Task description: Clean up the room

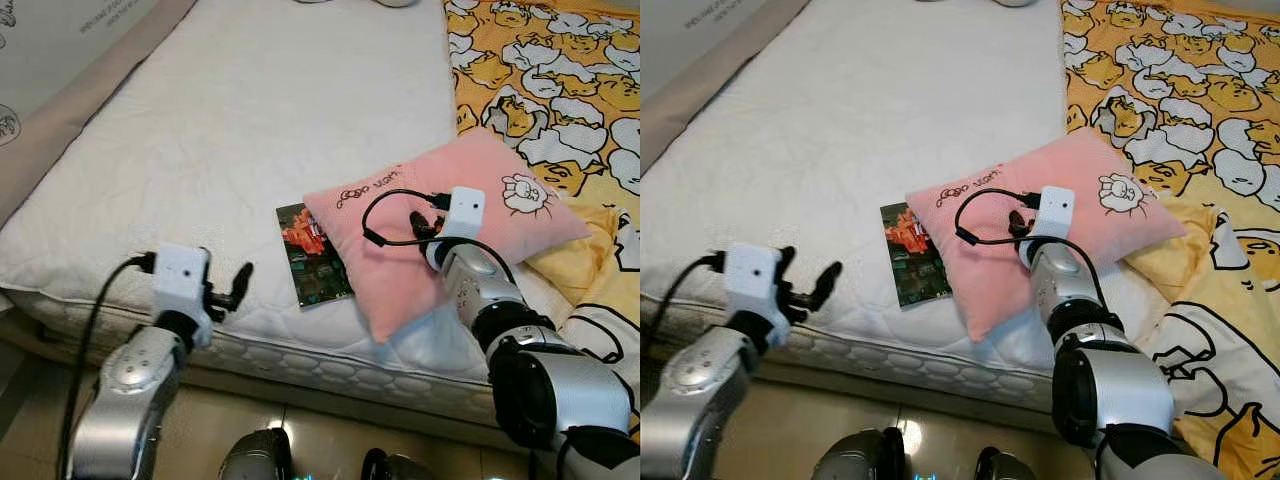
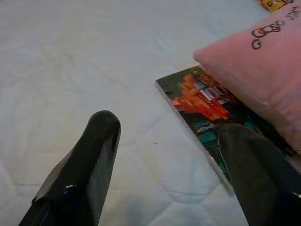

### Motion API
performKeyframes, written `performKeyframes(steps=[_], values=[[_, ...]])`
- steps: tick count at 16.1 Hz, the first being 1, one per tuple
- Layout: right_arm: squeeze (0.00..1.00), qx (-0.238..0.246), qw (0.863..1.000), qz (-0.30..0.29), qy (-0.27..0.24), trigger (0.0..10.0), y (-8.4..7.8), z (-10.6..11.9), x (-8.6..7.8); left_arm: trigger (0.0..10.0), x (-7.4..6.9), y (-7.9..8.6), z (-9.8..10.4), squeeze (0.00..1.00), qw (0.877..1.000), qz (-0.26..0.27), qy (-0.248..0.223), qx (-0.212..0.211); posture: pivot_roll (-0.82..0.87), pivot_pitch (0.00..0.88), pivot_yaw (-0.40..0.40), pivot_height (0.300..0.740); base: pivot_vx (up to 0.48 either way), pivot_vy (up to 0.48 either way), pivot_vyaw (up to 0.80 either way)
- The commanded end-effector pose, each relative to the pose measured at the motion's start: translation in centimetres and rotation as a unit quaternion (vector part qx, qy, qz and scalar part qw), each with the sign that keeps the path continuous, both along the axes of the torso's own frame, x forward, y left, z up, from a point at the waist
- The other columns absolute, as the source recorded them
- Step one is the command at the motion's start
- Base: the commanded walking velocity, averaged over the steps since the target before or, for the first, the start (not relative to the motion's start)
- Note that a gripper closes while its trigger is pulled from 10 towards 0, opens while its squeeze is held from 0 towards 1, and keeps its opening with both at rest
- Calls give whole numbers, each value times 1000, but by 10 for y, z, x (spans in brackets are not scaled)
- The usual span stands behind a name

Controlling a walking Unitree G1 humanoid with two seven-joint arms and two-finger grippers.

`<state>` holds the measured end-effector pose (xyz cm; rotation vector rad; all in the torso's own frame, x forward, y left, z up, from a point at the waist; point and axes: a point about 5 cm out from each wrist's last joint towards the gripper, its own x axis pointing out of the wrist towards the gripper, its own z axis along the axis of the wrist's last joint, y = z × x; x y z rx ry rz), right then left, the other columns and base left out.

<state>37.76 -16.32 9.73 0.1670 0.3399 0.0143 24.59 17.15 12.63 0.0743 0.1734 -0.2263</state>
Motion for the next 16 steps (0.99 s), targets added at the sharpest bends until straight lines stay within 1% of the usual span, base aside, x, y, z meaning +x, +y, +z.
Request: performKeyframes(steps=[1,3,4,5,6,8,10,12,13,14,15,16], values=[[0,-3,998,-6,64,0,-7,-22,-12,10000,0,-5,-5,0,1000,-19,9,-7,255,158,0,740,0,0,0],[0,-10,999,1,47,0,-8,-11,-6,10000,-4,-17,-11,0,996,-71,24,-36,249,145,-7,740,0,0,0],[0,-14,999,3,41,0,-9,-8,-4,10000,-6,-21,-15,0,995,-90,30,-34,244,140,-9,740,0,0,0],[0,-23,999,6,28,0,-12,1,1,10000,-10,-29,-20,0,991,-125,37,-19,242,132,-15,740,0,0,0],[0,-34,999,10,13,0,-17,12,6,10000,-12,-32,-23,0,988,-147,37,-9,241,127,-18,740,0,0,0],[0,-52,998,17,-1,0,-22,24,11,10000,-10,-33,-23,0,989,-146,35,-13,244,120,-29,740,0,0,0],[0,-91,995,45,-20,0,-28,41,17,10000,-8,-33,-23,0,990,-140,29,-17,246,113,-42,740,0,0,0],[0,-165,981,91,-49,0,-34,67,25,10000,-5,-35,-24,0,991,-132,23,-24,241,101,-59,740,0,0,0],[0,-205,970,115,-62,0,-36,80,28,10000,-4,-36,-24,0,991,-129,22,-27,237,93,-67,740,0,0,0],[0,-249,954,146,-78,0,-39,99,32,10000,-1,-39,-26,0,992,-125,20,-31,227,79,-82,740,0,0,0],[0,-260,950,153,-85,0,-40,108,34,10000,0,-39,-27,0,992,-122,19,-34,223,73,-87,740,0,0,0],[0,-280,941,163,-98,0,-42,123,36,10000,3,-41,-28,0,992,-119,18,-37,214,56,-97,740,0,0,0]])
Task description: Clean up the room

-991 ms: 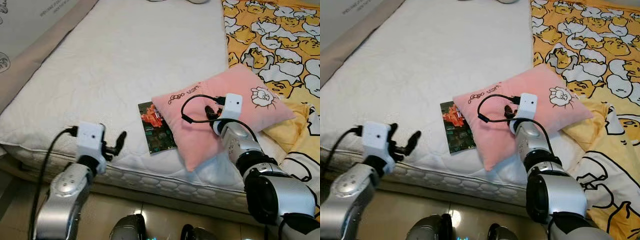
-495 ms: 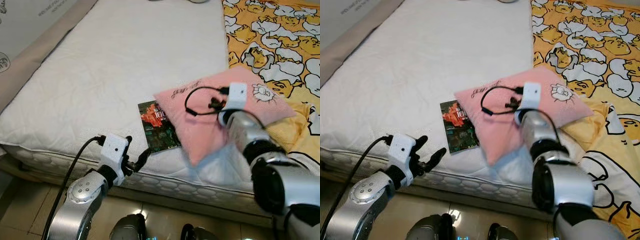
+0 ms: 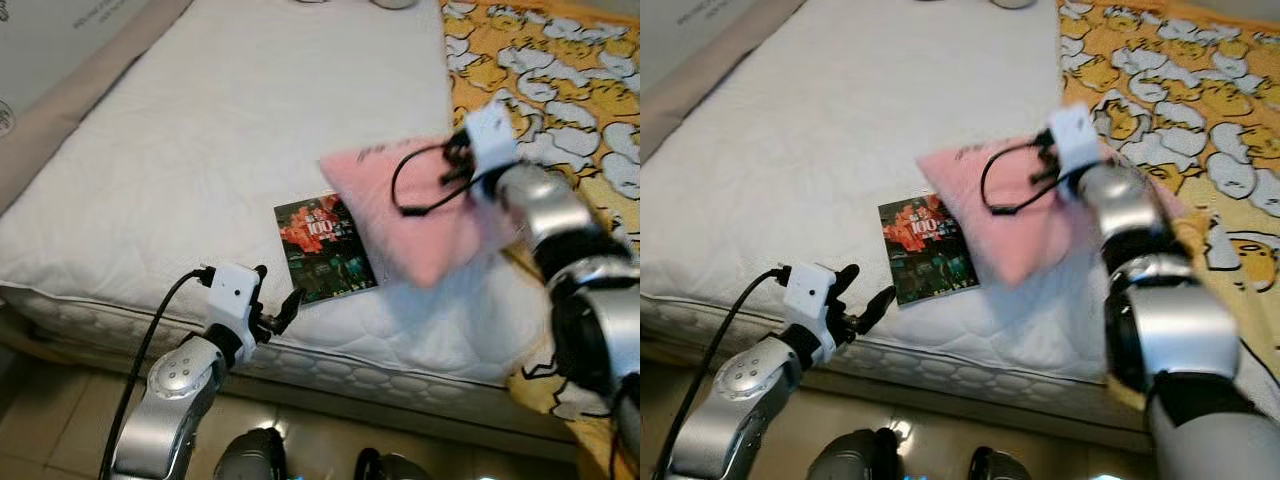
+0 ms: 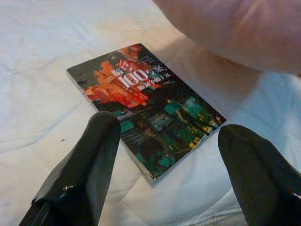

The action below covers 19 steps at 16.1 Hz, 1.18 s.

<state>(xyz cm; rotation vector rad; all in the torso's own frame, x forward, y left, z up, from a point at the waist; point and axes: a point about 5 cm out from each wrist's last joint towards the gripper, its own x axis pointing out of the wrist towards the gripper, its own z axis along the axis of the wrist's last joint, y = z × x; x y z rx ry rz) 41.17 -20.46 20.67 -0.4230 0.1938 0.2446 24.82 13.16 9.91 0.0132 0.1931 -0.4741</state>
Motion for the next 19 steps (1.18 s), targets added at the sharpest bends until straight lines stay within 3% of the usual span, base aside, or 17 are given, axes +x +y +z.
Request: performKeyframes(steps=[1,4,5,6,8,9,10,11,14,15,16,17,18,19], values=[[0,-38,998,28,-31,0,0,28,4,10000,4,-4,-2,0,1000,3,-4,-3,212,47,-102,740,0,0,0],[0,-140,986,76,-47,0,4,53,6,10000,10,-10,-1,0,1000,7,-13,-13,220,16,-125,740,0,0,0],[0,-211,969,112,-63,0,9,70,7,10000,12,-12,0,0,1000,10,-19,-16,224,12,-131,740,0,0,0],[0,-245,954,157,-69,0,16,80,6,10000,13,-13,0,0,999,14,-22,-19,235,0,-147,740,0,0,0],[0,-336,919,199,-59,0,17,82,3,10000,13,-16,0,0,999,19,-25,-25,240,0,-159,740,0,0,0],[0,-354,912,201,-51,0,15,80,2,10000,13,-16,-1,0,999,19,-25,-26,240,0,-161,740,0,0,0],[0,-391,898,202,-27,0,7,66,1,10000,12,-18,-1,0,999,22,-24,-29,237,0,-165,740,0,0,0],[0,-404,893,200,-11,0,2,52,-1,10000,12,-19,-2,0,999,23,-25,-31,233,3,-163,740,0,0,0],[0,-423,889,174,27,0,-15,4,-9,10000,13,-19,-2,0,999,19,-26,-30,220,16,-149,740,0,0,0],[0,-429,889,158,27,10000,-21,-12,-13,10000,13,-20,-3,0,999,16,-25,-29,216,18,-146,740,0,0,0],[0,-404,903,144,32,10000,-23,-21,-15,10000,14,-20,-3,0,999,15,-25,-29,214,20,-140,740,0,0,0],[376,-347,931,112,25,10000,-22,-31,-17,10000,14,-20,-3,0,999,13,-25,-26,216,27,-128,740,0,0,0],[1000,-301,948,97,26,10000,-20,-41,-19,10000,15,-20,-2,0,999,11,-26,-24,216,27,-125,740,0,0,0],[1000,-307,944,116,40,10000,-17,-52,-23,10000,16,-20,-1,0,999,8,-27,-23,212,27,-114,740,0,0,0]])
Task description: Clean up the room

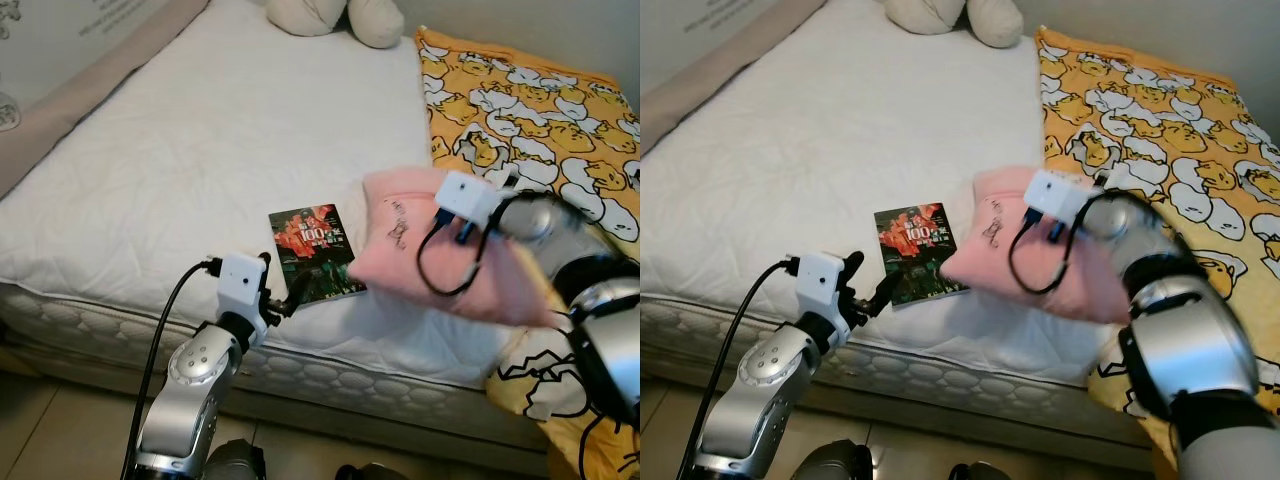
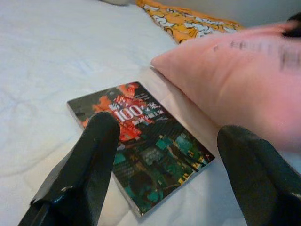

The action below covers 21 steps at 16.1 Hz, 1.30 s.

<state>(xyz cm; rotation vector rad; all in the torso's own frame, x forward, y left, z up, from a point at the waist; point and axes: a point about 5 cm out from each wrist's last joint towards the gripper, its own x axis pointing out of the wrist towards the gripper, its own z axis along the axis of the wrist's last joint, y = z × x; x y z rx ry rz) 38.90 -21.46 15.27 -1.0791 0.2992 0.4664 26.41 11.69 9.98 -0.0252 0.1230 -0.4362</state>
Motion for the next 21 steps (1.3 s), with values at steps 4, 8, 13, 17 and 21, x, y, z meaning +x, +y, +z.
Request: performKeyframes(steps=[4,8,13,17,21], values=[[1000,-41,999,14,10,10000,-16,1,-5,10000,2,-13,0,0,999,-35,1,0,189,10,-100,740,0,0,0],[1000,284,952,-86,-69,10000,-22,38,6,10000,5,-12,2,0,1000,-30,-8,-2,179,0,-106,740,0,0,0],[1000,496,823,-202,-189,10000,-38,-7,-28,10000,11,-1,5,0,999,8,-38,8,110,0,-104,740,0,0,0],[1000,506,794,-228,-249,10000,-19,-49,-88,10000,18,29,8,24,991,87,-84,65,64,0,-96,740,0,0,0],[1000,520,786,-244,-228,10000,3,-74,-137,10000,22,42,-6,1000,985,157,-52,45,18,0,-57,740,0,0,0]])
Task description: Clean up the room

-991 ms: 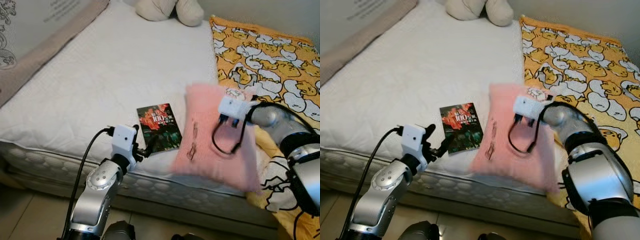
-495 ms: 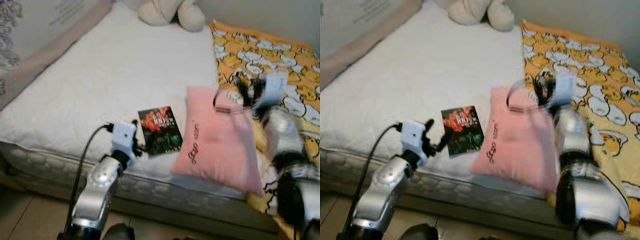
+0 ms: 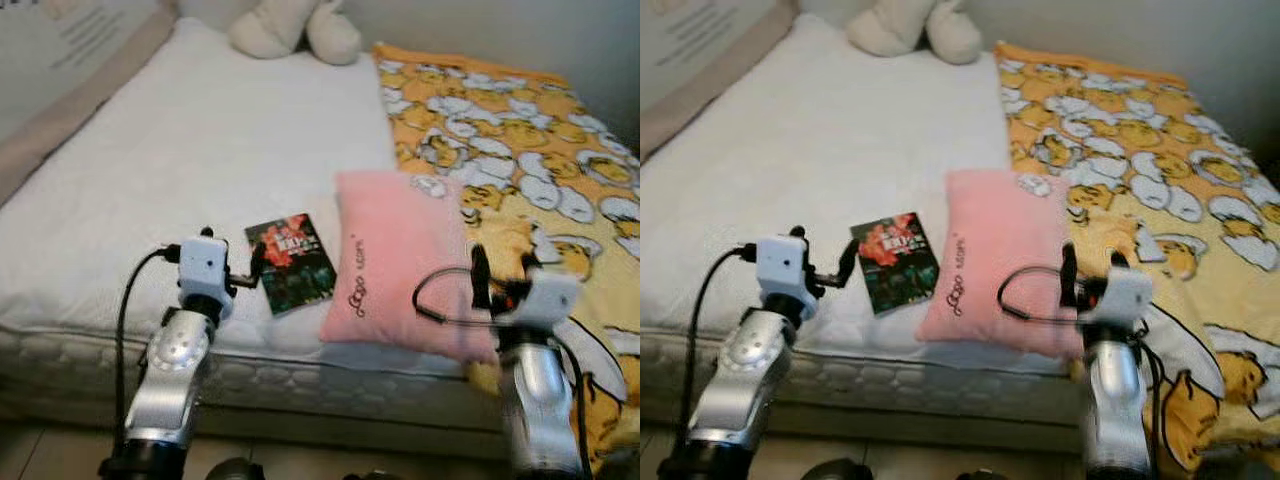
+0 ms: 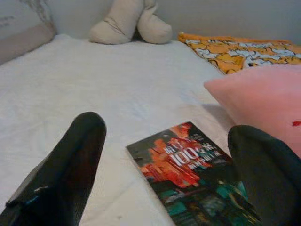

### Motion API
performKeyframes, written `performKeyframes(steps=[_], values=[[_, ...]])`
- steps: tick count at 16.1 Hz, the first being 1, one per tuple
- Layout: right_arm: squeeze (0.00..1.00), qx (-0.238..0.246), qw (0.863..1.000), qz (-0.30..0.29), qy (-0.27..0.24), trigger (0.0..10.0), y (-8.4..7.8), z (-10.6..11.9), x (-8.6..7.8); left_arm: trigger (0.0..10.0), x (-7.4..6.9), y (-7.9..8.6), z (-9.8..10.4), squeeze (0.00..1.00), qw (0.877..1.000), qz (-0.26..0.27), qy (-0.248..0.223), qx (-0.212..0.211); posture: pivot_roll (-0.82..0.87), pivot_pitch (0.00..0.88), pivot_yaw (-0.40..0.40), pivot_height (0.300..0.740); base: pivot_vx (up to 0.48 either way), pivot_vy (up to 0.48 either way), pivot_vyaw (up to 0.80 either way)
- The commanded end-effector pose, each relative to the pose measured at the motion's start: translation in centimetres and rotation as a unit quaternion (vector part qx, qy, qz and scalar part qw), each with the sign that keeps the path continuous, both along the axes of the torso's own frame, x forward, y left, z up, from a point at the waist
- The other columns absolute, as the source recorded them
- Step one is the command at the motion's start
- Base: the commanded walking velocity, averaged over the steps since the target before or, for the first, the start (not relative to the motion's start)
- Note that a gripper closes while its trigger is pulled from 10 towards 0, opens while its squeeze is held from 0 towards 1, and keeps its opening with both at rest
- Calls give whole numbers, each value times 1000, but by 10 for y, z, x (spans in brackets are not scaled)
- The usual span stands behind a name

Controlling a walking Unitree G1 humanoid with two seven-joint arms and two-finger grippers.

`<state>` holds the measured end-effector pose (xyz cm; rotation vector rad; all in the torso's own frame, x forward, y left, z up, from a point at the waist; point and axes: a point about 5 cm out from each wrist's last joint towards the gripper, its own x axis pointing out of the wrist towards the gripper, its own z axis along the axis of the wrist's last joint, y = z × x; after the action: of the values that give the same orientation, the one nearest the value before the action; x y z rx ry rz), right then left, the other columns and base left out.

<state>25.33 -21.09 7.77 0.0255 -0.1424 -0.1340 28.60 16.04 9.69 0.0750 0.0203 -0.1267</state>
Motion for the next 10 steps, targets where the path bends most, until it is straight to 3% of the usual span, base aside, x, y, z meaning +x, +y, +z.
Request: performKeyframes(steps=[1,5,7,8,9,10], values=[[1000,2,1000,-5,11,10000,-1,-1,-5,10000,-1,-3,-5,1000,1000,6,11,-5,16,0,-54,740,0,0,0],[1000,8,1000,-16,14,10000,-8,0,-5,10000,9,-10,-5,1000,1000,7,3,11,-36,0,-9,740,0,0,0],[1000,3,999,4,34,10000,-2,-4,-4,10000,18,-17,-2,1000,1000,-3,-1,-3,-53,0,-7,740,0,0,0],[816,-14,999,14,49,10000,2,-6,-3,10000,21,-22,1,1000,999,-16,-6,-27,-60,0,-4,740,0,0,0],[0,-12,999,13,52,10000,2,-6,-3,10000,21,-24,2,1000,999,-22,-8,-31,-61,0,-2,740,0,0,0],[0,-12,998,12,54,10000,1,-6,-3,10000,21,-26,3,0,999,-27,-10,-36,-64,0,-2,740,0,0,0]])
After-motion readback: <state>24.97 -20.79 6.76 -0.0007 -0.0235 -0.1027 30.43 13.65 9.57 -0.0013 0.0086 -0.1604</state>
